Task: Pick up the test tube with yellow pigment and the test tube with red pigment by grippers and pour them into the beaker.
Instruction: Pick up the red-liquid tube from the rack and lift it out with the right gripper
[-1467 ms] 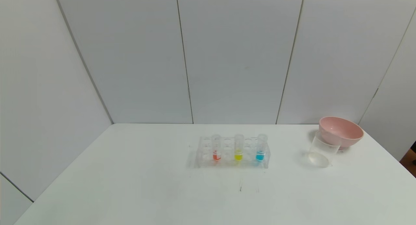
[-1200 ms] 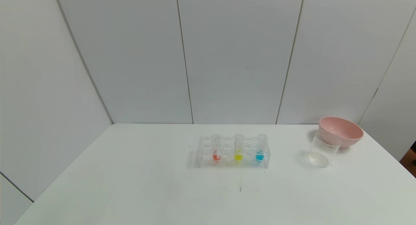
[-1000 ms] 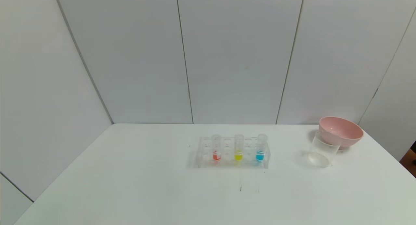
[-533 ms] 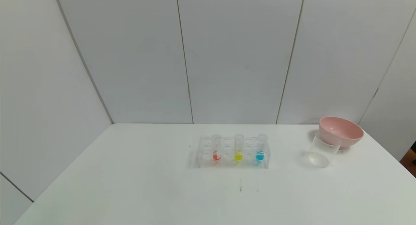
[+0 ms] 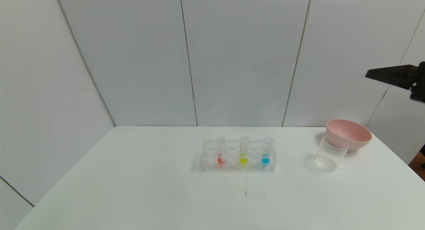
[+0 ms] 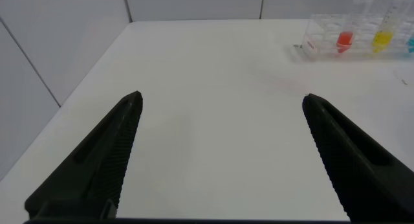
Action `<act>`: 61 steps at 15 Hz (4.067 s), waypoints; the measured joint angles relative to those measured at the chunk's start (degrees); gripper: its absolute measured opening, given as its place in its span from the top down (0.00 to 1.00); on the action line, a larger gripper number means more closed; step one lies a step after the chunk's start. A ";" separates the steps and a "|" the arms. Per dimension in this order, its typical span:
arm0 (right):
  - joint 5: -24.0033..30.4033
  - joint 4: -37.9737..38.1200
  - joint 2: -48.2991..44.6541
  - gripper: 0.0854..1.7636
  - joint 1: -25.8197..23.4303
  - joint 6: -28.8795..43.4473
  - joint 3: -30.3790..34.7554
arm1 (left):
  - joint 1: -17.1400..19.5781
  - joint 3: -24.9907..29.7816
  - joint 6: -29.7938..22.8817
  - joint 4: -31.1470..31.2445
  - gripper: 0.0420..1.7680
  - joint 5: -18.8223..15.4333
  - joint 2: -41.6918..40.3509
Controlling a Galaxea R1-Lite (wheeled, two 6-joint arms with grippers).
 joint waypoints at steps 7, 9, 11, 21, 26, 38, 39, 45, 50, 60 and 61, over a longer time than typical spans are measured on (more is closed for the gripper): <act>-22.20 -22.41 18.60 0.03 23.08 0.13 7.34 | 0.00 0.00 0.00 0.00 0.00 0.00 0.00; -22.60 -28.03 23.48 0.03 26.16 -2.19 8.44 | 0.00 0.00 0.00 0.00 0.00 0.00 0.00; -22.64 -34.78 28.83 0.03 28.20 -6.07 8.74 | 0.00 0.00 0.00 0.00 0.00 0.00 0.00; -23.24 -57.26 50.36 0.03 28.45 -9.61 7.63 | 0.00 0.00 0.00 0.00 0.00 0.00 0.00; -22.83 -57.14 57.04 0.03 23.32 -9.61 1.35 | 0.00 0.00 0.00 0.00 0.00 -0.02 0.00; -16.69 -55.88 64.72 0.03 19.10 -10.11 -10.14 | 0.00 0.00 0.00 0.00 0.00 0.00 -0.02; -16.59 -55.88 64.98 0.03 18.77 -10.29 -10.31 | 0.00 0.00 0.00 0.00 0.00 0.00 0.00; -16.53 -55.99 67.18 0.03 17.57 -12.24 -12.48 | 0.00 0.00 0.00 0.00 0.00 0.00 -0.02; -14.68 -55.94 67.71 0.20 16.71 -12.26 -13.81 | 0.00 0.00 0.00 0.00 0.00 0.00 0.00; -14.46 -55.47 68.30 0.75 16.65 -11.96 -13.91 | 0.00 0.00 0.00 -0.02 0.00 0.00 0.00; -14.51 -55.39 68.28 0.75 16.70 -11.96 -13.91 | 0.00 0.00 0.00 -0.02 0.00 0.00 0.00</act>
